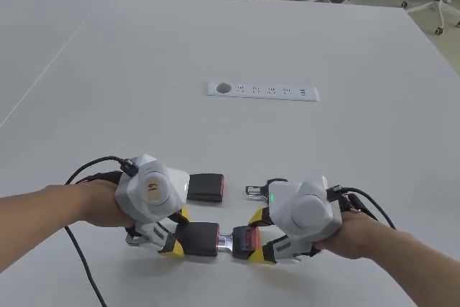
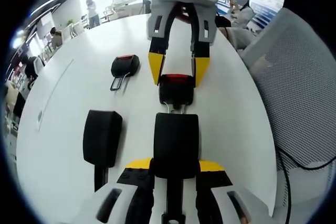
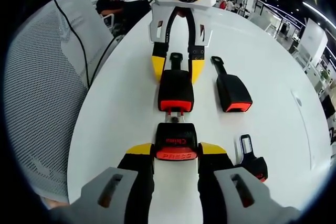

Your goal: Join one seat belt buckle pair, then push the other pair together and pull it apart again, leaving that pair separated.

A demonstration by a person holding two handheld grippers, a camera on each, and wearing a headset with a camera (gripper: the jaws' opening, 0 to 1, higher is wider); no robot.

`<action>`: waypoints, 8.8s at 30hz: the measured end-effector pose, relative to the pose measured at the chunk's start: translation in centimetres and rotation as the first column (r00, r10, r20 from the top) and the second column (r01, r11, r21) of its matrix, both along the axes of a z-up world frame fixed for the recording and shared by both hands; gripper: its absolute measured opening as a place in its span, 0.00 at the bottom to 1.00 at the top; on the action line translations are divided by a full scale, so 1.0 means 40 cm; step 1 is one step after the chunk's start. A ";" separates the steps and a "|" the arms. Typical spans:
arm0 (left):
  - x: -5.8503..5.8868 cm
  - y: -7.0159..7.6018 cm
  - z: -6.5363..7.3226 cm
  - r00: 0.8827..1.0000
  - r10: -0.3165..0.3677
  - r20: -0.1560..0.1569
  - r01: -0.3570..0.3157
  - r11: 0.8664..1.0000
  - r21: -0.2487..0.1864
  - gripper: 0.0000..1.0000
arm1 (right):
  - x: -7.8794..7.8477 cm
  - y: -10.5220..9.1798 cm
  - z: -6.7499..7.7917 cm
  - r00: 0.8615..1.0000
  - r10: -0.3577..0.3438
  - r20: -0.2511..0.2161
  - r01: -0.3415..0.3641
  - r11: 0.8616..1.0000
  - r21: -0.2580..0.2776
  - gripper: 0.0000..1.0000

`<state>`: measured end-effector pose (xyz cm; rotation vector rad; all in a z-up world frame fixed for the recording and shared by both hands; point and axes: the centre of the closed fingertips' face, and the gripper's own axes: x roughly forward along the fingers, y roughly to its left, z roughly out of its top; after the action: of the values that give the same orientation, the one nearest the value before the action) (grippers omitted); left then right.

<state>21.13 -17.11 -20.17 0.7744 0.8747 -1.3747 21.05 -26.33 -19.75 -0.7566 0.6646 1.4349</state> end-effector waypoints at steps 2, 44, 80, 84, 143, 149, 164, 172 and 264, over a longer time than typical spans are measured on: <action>0.000 -0.001 0.001 1.000 0.011 -0.004 -0.011 1.000 -0.004 0.30 | 0.000 0.001 0.001 1.000 -0.008 -0.001 0.008 1.000 0.009 0.29; 0.001 -0.001 -0.002 1.000 -0.001 -0.001 0.001 1.000 -0.013 0.29 | 0.005 0.036 -0.003 0.999 -0.035 -0.004 0.035 0.999 0.000 0.28; 0.009 0.006 -0.008 1.000 -0.001 0.009 0.001 1.000 0.005 0.30 | -0.015 0.048 0.003 0.997 -0.072 -0.002 0.072 0.997 -0.019 0.28; 0.008 0.008 -0.010 1.000 -0.009 0.009 0.009 1.000 0.015 0.30 | -0.016 0.044 0.002 0.998 -0.064 0.013 0.064 0.998 -0.006 0.28; 0.017 -0.008 0.019 0.999 0.022 0.036 -0.021 1.000 -0.008 0.43 | -0.001 0.050 0.008 0.998 -0.055 0.013 0.055 0.998 0.020 0.38; 0.021 -0.002 0.026 0.999 0.031 0.034 -0.030 1.000 -0.009 0.44 | 0.009 0.046 0.029 0.997 -0.078 0.015 0.077 0.997 0.032 0.41; 0.042 0.018 0.064 0.996 0.081 0.040 -0.080 0.996 -0.025 0.46 | 0.046 0.028 0.075 0.993 -0.113 0.025 0.111 0.992 0.054 0.45; 0.068 0.019 0.087 0.993 0.104 0.051 -0.102 0.994 -0.040 0.46 | 0.071 0.014 0.093 0.990 -0.133 0.039 0.131 0.990 0.055 0.46; 0.251 0.004 0.010 1.000 -0.022 0.010 0.021 0.997 0.076 0.30 | 0.260 -0.159 -0.011 0.997 -0.068 0.027 0.070 0.989 -0.127 0.31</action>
<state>31.15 -16.97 -19.78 0.8506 0.9165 -1.3611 31.45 -32.70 -20.20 -0.8404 0.7638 1.3283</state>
